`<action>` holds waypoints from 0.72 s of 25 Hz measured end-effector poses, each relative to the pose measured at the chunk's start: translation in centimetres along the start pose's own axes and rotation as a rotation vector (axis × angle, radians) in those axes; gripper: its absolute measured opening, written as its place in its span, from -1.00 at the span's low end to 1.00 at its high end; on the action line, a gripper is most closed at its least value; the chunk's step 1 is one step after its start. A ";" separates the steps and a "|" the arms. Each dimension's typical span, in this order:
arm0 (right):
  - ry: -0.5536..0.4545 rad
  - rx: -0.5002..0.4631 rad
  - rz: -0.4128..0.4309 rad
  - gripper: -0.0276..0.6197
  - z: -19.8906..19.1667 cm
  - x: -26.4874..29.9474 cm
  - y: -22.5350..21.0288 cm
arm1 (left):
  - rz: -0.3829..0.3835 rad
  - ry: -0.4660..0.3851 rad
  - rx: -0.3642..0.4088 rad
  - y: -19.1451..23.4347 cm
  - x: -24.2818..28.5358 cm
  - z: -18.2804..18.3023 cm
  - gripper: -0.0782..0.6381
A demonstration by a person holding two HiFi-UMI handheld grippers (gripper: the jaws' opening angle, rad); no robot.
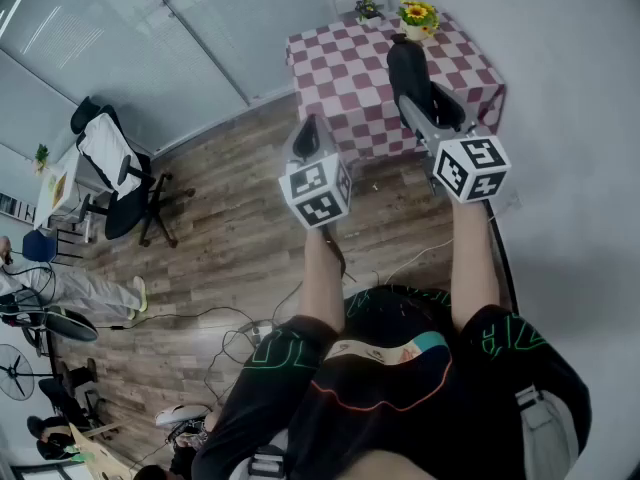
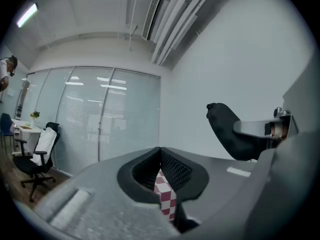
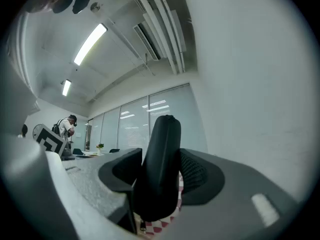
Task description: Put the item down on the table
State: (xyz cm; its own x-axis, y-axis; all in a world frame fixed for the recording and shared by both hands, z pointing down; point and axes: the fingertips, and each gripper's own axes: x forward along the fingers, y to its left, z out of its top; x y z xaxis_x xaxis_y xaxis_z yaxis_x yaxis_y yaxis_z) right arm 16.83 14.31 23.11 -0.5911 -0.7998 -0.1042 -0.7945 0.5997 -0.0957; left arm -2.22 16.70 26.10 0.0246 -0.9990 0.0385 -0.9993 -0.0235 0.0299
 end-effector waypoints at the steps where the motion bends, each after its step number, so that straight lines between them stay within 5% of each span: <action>1: -0.004 -0.003 0.004 -0.19 0.1 0.0 -0.1 | -0.002 -0.006 0.007 -0.3 0.1 0.0 -0.76; 18: -0.035 0.005 -0.036 -0.18 1.0 -0.4 -3.7 | -0.036 -0.043 0.032 -3.2 1.4 1.5 -0.76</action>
State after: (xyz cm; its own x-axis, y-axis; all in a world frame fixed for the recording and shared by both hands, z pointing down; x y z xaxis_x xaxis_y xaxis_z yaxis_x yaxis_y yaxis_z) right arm 20.13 12.44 22.54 -0.5566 -0.8197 -0.1354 -0.8146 0.5705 -0.1048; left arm 0.92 15.30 24.55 0.0601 -0.9982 -0.0049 -0.9982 -0.0601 -0.0011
